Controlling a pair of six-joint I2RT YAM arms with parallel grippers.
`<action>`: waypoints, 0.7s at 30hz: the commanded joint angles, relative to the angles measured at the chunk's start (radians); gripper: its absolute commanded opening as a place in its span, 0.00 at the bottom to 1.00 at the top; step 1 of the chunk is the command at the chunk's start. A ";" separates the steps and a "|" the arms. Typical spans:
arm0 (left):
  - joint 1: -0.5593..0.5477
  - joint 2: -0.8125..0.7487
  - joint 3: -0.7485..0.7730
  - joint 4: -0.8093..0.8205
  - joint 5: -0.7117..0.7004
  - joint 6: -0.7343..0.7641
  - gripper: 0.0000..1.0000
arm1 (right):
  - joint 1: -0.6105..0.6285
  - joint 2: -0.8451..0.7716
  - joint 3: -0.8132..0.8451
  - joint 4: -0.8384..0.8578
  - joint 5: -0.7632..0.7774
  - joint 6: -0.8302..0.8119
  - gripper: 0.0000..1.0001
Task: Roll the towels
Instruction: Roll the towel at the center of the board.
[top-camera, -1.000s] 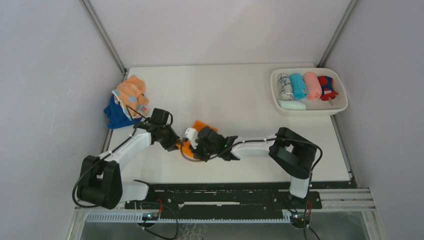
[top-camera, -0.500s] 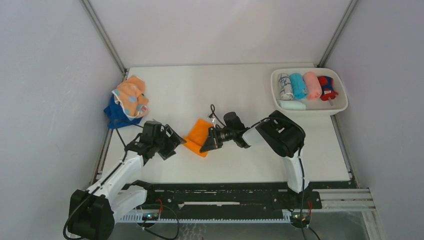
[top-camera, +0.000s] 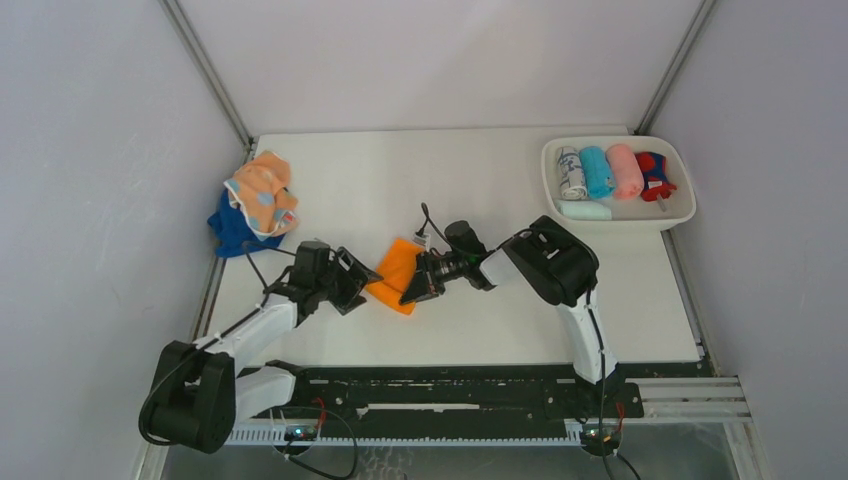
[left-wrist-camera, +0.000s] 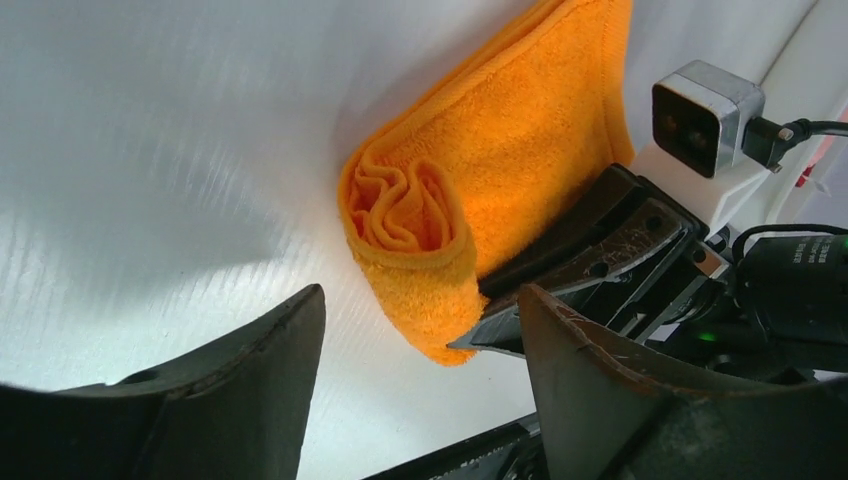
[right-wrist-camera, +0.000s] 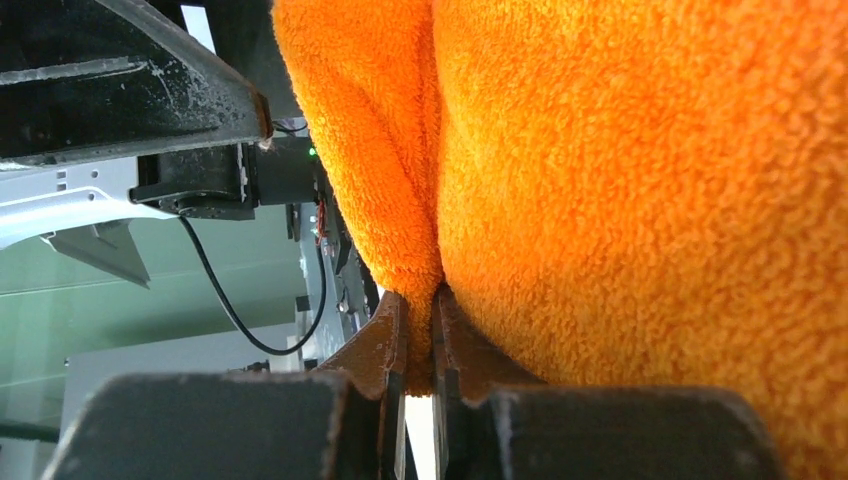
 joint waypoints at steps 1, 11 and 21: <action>0.005 0.029 -0.024 0.081 -0.010 -0.037 0.73 | -0.006 0.038 0.019 -0.076 0.025 -0.014 0.00; 0.005 0.091 -0.062 0.142 -0.078 -0.066 0.62 | -0.013 0.059 0.036 -0.118 0.029 -0.002 0.00; 0.004 0.188 -0.035 0.124 -0.095 -0.038 0.31 | 0.002 -0.040 0.060 -0.279 0.098 -0.149 0.01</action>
